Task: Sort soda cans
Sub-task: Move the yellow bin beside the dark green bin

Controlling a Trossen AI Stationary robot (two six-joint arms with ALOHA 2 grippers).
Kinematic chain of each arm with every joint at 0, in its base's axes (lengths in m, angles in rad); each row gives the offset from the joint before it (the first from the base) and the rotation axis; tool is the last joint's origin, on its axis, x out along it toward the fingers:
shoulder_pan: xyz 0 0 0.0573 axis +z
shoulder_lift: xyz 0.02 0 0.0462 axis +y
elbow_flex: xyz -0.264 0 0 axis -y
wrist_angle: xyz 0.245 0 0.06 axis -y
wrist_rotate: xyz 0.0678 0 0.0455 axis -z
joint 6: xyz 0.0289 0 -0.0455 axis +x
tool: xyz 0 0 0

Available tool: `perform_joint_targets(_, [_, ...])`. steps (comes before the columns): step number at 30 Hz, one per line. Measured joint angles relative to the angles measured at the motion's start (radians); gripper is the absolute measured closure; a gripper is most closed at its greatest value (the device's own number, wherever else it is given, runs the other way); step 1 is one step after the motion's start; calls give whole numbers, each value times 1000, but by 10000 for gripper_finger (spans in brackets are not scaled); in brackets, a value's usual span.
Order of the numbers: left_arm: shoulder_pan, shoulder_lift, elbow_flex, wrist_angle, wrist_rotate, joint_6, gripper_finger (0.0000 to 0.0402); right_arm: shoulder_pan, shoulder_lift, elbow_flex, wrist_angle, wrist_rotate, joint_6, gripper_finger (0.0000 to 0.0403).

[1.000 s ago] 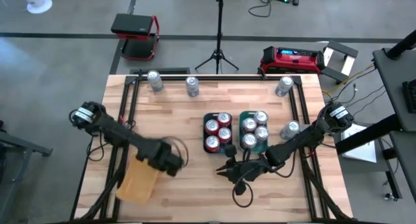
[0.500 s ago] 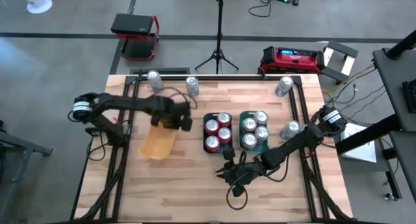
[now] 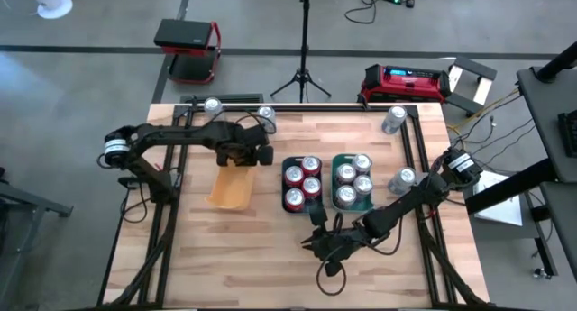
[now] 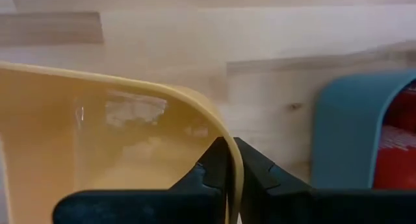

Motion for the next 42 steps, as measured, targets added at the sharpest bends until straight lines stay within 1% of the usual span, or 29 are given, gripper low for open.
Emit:
perform_joint_targets(7, [2, 0, -10, 81, -6, -50, 400, 0, 0, 0, 5, 1, 9, 343])
perform_joint_targets(11, [1, 0, -14, 86, -7, -82, 400, 0, 0, 0, 5, 1, 17, 335])
perform_joint_targets(15, [-1, 0, -20, 129, -7, -121, 400, 0, 0, 0, 5, 1, 16, 327])
perform_joint_targets(21, [-1, 0, -27, 161, -7, -125, 398, 0, -1, 0, 5, 1, 16, 316])
perform_joint_targets(24, [-2, 0, -37, 172, -10, -121, 387, 0, -1, 0, 5, 1, 15, 311])
perform_joint_targets(29, [-4, 0, -57, 226, -23, -119, 358, 0, -1, 0, 5, 2, 8, 307])
perform_joint_targets(31, [-6, 0, -60, 257, -40, -115, 345, 0, -1, 0, 5, 2, 6, 309])
perform_joint_targets(35, [-6, 0, -59, 293, -34, -83, 324, 0, -1, 0, 4, 2, 6, 318])
perform_joint_targets(39, [-6, 0, -32, 276, 14, -25, 307, 0, -1, 0, 3, 2, 6, 326])
perform_joint_targets(42, [-12, -7, 7, 175, 44, 50, 298, 0, -1, 0, -11, 2, 7, 330])
